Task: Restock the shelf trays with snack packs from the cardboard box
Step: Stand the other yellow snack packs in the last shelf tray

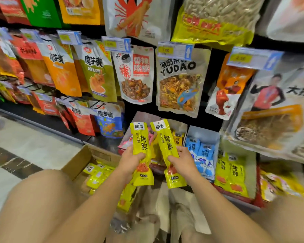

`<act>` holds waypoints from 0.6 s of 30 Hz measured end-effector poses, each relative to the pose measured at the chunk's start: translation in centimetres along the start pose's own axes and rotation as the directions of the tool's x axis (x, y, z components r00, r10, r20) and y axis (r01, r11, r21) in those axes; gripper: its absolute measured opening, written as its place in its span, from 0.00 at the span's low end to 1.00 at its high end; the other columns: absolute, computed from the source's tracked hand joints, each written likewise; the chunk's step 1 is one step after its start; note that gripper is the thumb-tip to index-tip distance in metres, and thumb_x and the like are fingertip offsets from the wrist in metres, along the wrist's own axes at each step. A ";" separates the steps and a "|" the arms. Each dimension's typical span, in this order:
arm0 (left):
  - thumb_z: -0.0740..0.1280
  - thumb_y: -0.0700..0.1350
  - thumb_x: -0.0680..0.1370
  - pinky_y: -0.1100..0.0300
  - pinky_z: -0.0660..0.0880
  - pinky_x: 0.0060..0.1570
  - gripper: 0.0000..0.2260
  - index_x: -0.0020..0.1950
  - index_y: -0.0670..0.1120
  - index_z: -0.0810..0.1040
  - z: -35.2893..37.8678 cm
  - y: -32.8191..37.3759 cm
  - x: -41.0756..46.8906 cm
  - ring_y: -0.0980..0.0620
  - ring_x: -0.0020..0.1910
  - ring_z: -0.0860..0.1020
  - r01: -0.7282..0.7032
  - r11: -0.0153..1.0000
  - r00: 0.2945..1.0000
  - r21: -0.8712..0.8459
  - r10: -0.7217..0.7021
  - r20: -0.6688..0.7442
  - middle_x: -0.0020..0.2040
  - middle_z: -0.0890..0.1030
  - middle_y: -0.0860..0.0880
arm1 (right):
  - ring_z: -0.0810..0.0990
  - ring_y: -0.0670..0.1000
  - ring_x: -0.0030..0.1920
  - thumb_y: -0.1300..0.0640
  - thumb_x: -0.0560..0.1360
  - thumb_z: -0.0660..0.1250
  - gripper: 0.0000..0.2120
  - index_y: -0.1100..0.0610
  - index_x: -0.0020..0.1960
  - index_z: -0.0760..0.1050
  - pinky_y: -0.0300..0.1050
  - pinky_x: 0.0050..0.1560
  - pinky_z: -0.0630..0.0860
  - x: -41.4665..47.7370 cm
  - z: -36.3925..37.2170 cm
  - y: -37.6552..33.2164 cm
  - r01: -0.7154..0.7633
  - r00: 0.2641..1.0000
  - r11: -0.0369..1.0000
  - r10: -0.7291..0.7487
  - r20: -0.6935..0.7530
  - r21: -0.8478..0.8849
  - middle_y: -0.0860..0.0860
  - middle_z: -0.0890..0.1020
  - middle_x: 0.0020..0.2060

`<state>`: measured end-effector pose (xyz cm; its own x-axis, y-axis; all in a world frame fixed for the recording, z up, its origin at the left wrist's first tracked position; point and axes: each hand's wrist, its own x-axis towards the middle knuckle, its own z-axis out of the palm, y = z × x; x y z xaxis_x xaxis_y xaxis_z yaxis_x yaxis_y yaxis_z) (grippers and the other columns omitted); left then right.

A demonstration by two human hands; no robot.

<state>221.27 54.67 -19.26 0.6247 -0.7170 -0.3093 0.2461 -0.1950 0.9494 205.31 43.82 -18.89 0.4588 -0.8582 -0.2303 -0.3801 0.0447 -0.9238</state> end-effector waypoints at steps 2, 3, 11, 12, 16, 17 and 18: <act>0.67 0.32 0.74 0.50 0.80 0.41 0.15 0.56 0.47 0.80 2.0 -0.7 0.5 0.44 0.40 0.83 0.005 1.000 0.999 0.028 -0.006 0.051 0.47 0.86 0.42 | 0.83 0.49 0.38 0.61 0.75 0.69 0.11 0.52 0.55 0.74 0.40 0.31 0.76 -0.5 -2.0 0.6 -0.025 0.999 1.000 0.024 -0.044 -0.014 0.48 0.83 0.46; 0.67 0.32 0.74 0.51 0.79 0.40 0.15 0.56 0.47 0.80 3.0 -1.1 0.8 0.45 0.39 0.83 0.006 0.999 0.997 0.040 -0.009 0.077 0.47 0.85 0.42 | 0.82 0.51 0.36 0.62 0.75 0.68 0.09 0.52 0.53 0.76 0.42 0.31 0.77 -0.8 -2.9 0.9 -0.033 0.997 0.999 0.032 -0.069 -0.020 0.49 0.84 0.43; 0.69 0.36 0.76 0.50 0.82 0.45 0.13 0.56 0.49 0.79 11.9 -3.8 2.4 0.46 0.46 0.85 0.071 0.997 0.968 0.021 -0.074 0.239 0.48 0.86 0.48 | 0.83 0.67 0.36 0.68 0.73 0.69 0.12 0.51 0.40 0.75 0.61 0.37 0.81 -3.3 -8.7 4.0 -0.116 0.946 0.993 0.118 -0.304 0.022 0.50 0.83 0.37; 0.69 0.35 0.76 0.50 0.82 0.45 0.13 0.57 0.49 0.79 13.2 -4.0 2.2 0.45 0.47 0.85 0.095 0.995 0.959 0.023 -0.098 0.267 0.49 0.86 0.48 | 0.83 0.68 0.37 0.68 0.73 0.68 0.12 0.52 0.42 0.75 0.63 0.37 0.81 -3.6 -9.3 4.6 -0.136 0.936 0.990 0.141 -0.323 0.041 0.50 0.83 0.36; 0.69 0.35 0.75 0.47 0.82 0.45 0.11 0.55 0.45 0.80 17.5 -5.8 2.3 0.41 0.46 0.84 0.155 0.983 0.920 0.101 -0.181 0.347 0.50 0.85 0.42 | 0.83 0.68 0.35 0.66 0.73 0.68 0.12 0.57 0.54 0.72 0.64 0.35 0.81 -4.1 -12.3 7.2 -0.206 0.896 0.969 0.242 -0.372 0.135 0.53 0.84 0.39; 0.69 0.35 0.74 0.46 0.82 0.44 0.11 0.55 0.45 0.80 18.3 -6.4 2.5 0.40 0.46 0.84 0.173 0.979 0.915 0.113 -0.202 0.349 0.50 0.85 0.40 | 0.83 0.68 0.34 0.66 0.73 0.68 0.12 0.56 0.54 0.71 0.63 0.35 0.81 -4.1 -13.0 7.8 -0.223 0.887 0.962 0.266 -0.377 0.155 0.54 0.84 0.40; 0.69 0.35 0.74 0.46 0.82 0.42 0.11 0.56 0.44 0.80 19.2 -6.8 2.6 0.40 0.45 0.84 0.193 0.973 0.908 0.125 -0.225 0.352 0.50 0.85 0.40 | 0.84 0.68 0.34 0.66 0.73 0.67 0.11 0.56 0.53 0.72 0.61 0.34 0.82 -4.1 -13.9 8.6 -0.233 0.875 0.957 0.284 -0.392 0.175 0.55 0.85 0.41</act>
<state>206.95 41.27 -25.41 0.2510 -0.8431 -0.4756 0.2678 -0.4117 0.8711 189.03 40.62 -21.64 -0.0219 -0.9386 -0.3442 -0.3301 0.3318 -0.8837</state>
